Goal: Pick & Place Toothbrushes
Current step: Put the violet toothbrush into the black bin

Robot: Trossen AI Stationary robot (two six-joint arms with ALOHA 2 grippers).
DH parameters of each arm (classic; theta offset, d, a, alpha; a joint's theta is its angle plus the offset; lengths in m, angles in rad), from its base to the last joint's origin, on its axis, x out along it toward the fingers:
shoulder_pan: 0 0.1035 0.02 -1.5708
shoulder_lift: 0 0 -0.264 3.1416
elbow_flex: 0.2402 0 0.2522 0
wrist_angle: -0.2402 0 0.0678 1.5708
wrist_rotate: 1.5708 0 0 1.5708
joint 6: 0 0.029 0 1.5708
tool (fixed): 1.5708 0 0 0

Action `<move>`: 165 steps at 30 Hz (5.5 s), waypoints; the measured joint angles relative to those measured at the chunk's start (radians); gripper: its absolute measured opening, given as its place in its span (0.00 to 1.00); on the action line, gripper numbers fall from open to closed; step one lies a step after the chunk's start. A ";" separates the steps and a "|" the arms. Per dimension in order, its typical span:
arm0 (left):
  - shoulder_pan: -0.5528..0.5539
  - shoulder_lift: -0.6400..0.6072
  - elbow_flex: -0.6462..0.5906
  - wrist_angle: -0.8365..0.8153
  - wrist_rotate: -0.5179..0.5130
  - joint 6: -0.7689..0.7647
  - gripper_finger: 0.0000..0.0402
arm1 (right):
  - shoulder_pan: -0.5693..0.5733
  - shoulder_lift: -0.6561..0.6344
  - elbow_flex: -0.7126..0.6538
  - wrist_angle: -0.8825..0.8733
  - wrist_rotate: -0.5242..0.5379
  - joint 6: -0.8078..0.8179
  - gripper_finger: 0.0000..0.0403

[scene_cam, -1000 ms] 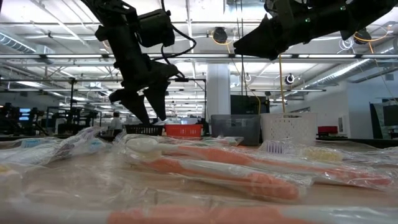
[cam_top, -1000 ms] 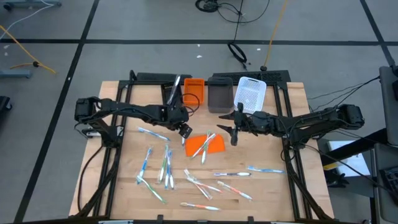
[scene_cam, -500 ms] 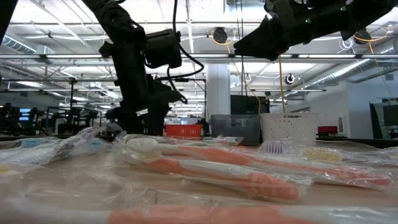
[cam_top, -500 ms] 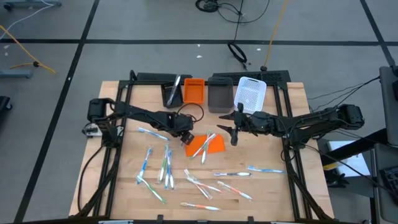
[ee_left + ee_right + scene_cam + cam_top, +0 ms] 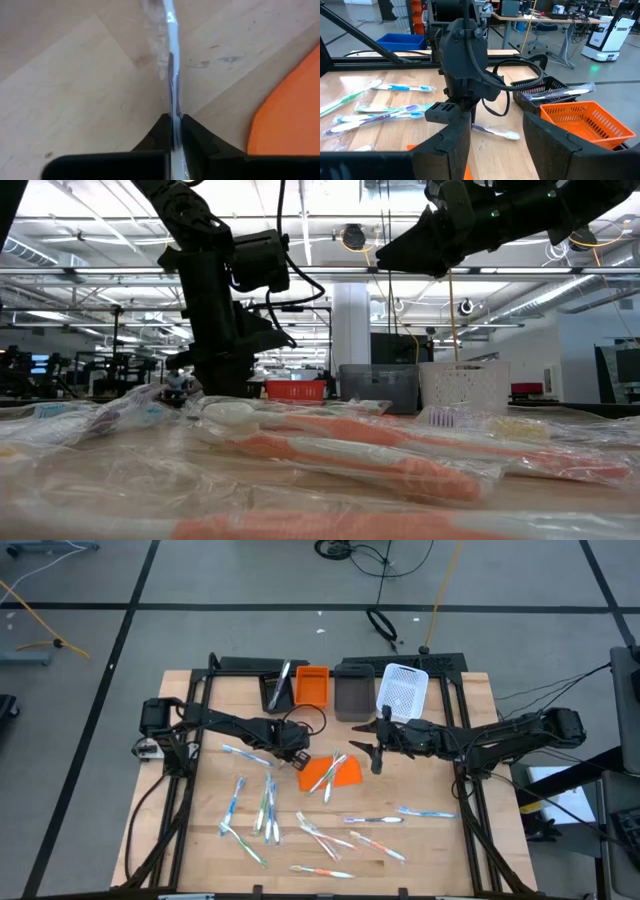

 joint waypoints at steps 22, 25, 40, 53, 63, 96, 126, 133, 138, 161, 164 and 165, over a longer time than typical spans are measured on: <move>-0.171 -0.251 0.001 0.632 -0.156 0.507 0.02 | 0.000 0.006 -0.044 0.177 -0.076 0.102 0.42; -0.179 -0.250 0.000 0.680 -0.156 0.555 0.03 | 0.000 0.006 -0.043 0.204 -0.081 0.102 0.42; -0.182 -0.250 0.000 0.786 -0.156 0.673 0.02 | 0.000 0.007 -0.043 0.362 -0.082 0.102 0.42; -0.184 -0.250 0.000 0.815 -0.155 0.689 0.04 | -0.012 0.093 -0.029 0.521 -0.108 0.132 0.42; -0.184 -0.250 0.000 0.812 -0.156 0.694 0.06 | -0.022 0.247 0.073 0.546 -0.169 0.105 0.25; -0.189 -0.250 0.000 0.719 -0.239 0.750 0.60 | -0.121 0.138 0.102 0.184 -0.209 0.093 0.03; -0.186 -0.250 0.000 0.621 -0.344 0.747 0.61 | -0.147 0.272 0.501 -0.319 -0.200 0.004 0.03; -0.179 -0.250 0.000 0.618 -0.386 0.744 0.61 | -0.146 0.326 0.525 -0.315 -0.238 0.012 0.03; -0.161 -0.250 0.000 0.611 -0.394 0.708 0.61 | -0.146 0.322 0.531 -0.283 -0.239 0.007 0.03; -0.135 -0.250 0.000 0.603 -0.366 0.639 0.02 | -0.144 0.323 0.529 -0.284 -0.264 -0.003 0.10; -0.135 -0.250 0.000 0.592 -0.368 0.634 0.02 | -0.144 0.323 0.529 -0.286 -0.264 -0.002 0.17; -0.135 -0.250 0.000 0.593 -0.369 0.631 0.02 | -0.144 0.323 0.529 -0.285 -0.264 -0.002 0.19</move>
